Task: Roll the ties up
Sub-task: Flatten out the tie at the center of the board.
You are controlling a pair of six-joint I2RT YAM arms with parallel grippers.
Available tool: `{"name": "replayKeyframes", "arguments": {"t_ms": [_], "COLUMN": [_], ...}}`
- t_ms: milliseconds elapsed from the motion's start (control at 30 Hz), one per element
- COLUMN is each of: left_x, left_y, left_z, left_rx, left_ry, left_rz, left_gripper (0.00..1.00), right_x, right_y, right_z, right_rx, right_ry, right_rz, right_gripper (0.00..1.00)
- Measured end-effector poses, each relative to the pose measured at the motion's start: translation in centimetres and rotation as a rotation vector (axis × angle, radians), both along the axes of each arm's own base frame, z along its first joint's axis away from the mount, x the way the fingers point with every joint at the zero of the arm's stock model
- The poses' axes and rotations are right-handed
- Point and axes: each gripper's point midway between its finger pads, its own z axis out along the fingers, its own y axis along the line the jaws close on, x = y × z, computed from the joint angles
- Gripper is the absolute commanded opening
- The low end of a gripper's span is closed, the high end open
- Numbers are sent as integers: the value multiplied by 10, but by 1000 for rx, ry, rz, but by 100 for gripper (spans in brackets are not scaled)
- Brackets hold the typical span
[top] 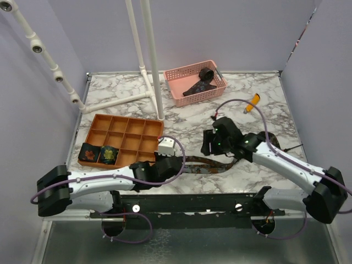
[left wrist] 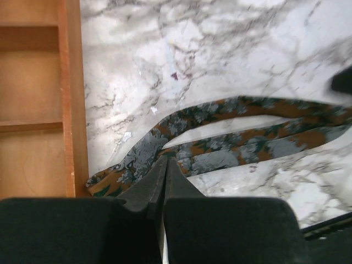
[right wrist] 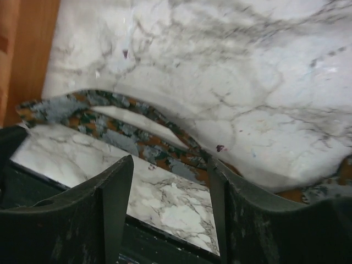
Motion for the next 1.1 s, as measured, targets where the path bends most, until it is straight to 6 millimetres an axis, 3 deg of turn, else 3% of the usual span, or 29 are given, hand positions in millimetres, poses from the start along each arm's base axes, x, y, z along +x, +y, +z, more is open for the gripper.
{"name": "replayKeyframes", "arguments": {"t_ms": [133,300,467,633,900,1100], "left_x": [4,3,0,-3,-4,-4], "left_y": [6,21,32,40,41,43], "left_z": [41,71,67,57,55,54], "left_rx": [-137,-241,-256,-221,-218,-214], "left_ry": [-61,-95,-84,-65,-61,-60], "left_rz": [38,85,113,122,127,127], "left_gripper": [7,8,8,8,8,8], "right_x": [-22,-29,-23,-15,-7,-1], "right_y": [21,17,2,-2,-2,3], "right_z": [-39,-71,-92,-92,-112,-113], "right_rx": [-116,-247,-379,-435,-508,-496], "right_ry": [78,124,144,123,148,134], "right_rz": [142,186,172,168,166,147], "right_gripper": [59,56,61,63,29,1]}}
